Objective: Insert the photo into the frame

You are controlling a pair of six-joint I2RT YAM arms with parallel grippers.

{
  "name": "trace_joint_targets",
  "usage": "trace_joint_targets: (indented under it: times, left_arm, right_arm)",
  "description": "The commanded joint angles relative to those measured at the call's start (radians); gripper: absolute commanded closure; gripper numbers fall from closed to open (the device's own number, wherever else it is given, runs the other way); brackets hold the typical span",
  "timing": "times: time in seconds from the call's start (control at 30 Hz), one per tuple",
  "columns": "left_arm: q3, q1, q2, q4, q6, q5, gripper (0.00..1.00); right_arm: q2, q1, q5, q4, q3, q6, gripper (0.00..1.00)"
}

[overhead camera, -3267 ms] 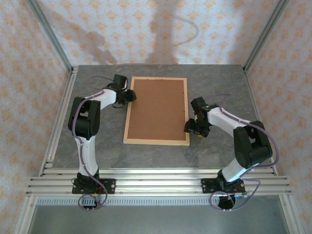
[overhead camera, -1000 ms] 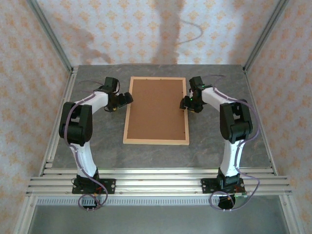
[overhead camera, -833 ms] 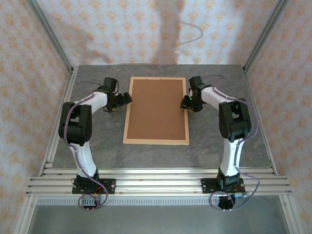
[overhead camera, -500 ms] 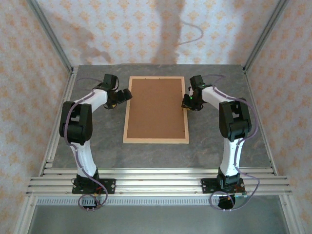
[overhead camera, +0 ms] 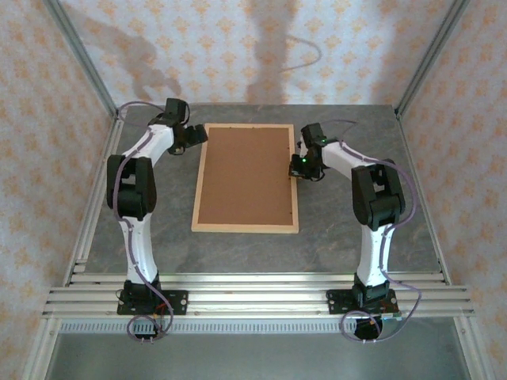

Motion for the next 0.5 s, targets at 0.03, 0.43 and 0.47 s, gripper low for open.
trace_joint_targets:
  times: [0.03,0.43,0.47]
  left_arm:
    - [0.156,0.008,0.107,-0.161,0.096,-0.014,0.07]
    - [0.320,0.026,0.221,-0.254,0.115,-0.008,0.08]
    - [0.322,0.028,0.225,-0.252,0.110,-0.008,0.08]
  right_arm:
    - [0.051,0.030,-0.003,-0.065,0.000,-0.044,0.83]
    - [0.060,0.030,-0.004,-0.077,0.012,-0.053,0.84]
    - [0.062,0.031,-0.003,-0.077,0.014,-0.056,0.84]
